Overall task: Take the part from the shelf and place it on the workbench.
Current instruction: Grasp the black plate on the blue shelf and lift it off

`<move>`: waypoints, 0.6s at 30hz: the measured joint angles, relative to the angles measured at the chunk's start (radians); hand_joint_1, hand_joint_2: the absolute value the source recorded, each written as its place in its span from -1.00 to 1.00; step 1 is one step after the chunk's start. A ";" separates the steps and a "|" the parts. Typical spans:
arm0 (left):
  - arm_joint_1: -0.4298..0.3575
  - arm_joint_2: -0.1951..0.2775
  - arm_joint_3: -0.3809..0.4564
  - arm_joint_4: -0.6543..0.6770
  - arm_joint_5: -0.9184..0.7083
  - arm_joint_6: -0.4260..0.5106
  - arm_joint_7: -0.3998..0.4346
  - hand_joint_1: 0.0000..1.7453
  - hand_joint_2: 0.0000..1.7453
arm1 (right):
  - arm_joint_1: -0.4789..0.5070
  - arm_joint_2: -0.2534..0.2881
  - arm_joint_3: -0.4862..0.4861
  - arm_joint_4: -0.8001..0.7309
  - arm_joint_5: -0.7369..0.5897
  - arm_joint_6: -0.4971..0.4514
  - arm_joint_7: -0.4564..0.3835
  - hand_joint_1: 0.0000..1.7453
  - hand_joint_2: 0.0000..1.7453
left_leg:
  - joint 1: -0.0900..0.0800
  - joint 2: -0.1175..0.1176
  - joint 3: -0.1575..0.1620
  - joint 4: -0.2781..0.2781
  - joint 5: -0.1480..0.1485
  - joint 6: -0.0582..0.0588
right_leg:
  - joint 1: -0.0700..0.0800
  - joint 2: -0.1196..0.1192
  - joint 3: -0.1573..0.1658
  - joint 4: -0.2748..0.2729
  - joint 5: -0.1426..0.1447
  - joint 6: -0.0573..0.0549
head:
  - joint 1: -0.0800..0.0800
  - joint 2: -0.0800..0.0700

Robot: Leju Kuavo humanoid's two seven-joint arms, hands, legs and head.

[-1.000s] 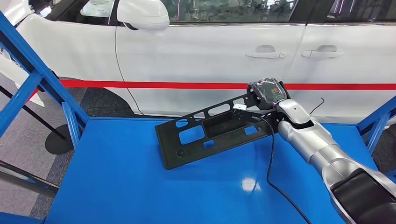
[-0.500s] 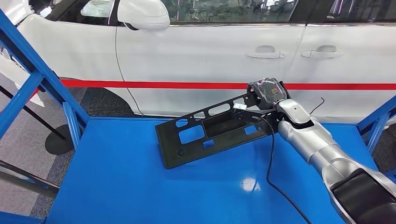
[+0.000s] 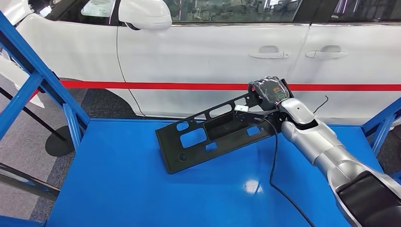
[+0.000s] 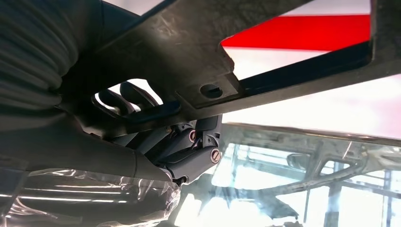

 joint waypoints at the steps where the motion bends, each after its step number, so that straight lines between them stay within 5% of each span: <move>1: 0.000 0.000 0.000 0.000 0.000 0.001 0.000 -1.00 1.00 | -0.009 -0.007 0.000 -0.010 0.003 0.016 0.000 1.00 1.00 | 0.000 0.000 0.000 0.000 0.000 0.000 | 0.000 0.000 0.000 0.000 0.000 0.000 | 0.000 0.000; 10: 0.007 0.000 0.019 0.000 0.027 0.005 0.005 -1.00 1.00 | -0.088 -0.074 0.003 -0.070 -0.010 0.110 -0.012 1.00 1.00 | -0.001 0.000 -0.001 0.000 0.000 0.000 | -0.001 0.001 0.000 0.000 0.000 0.000 | 0.000 0.000; 18: 0.006 0.000 0.027 0.000 0.014 0.006 0.007 -1.00 1.00 | -0.109 -0.077 0.029 -0.059 -0.043 0.067 -0.022 1.00 1.00 | 0.000 0.000 0.000 0.000 0.000 0.000 | -0.002 0.001 -0.001 0.000 0.000 0.000 | 0.000 0.000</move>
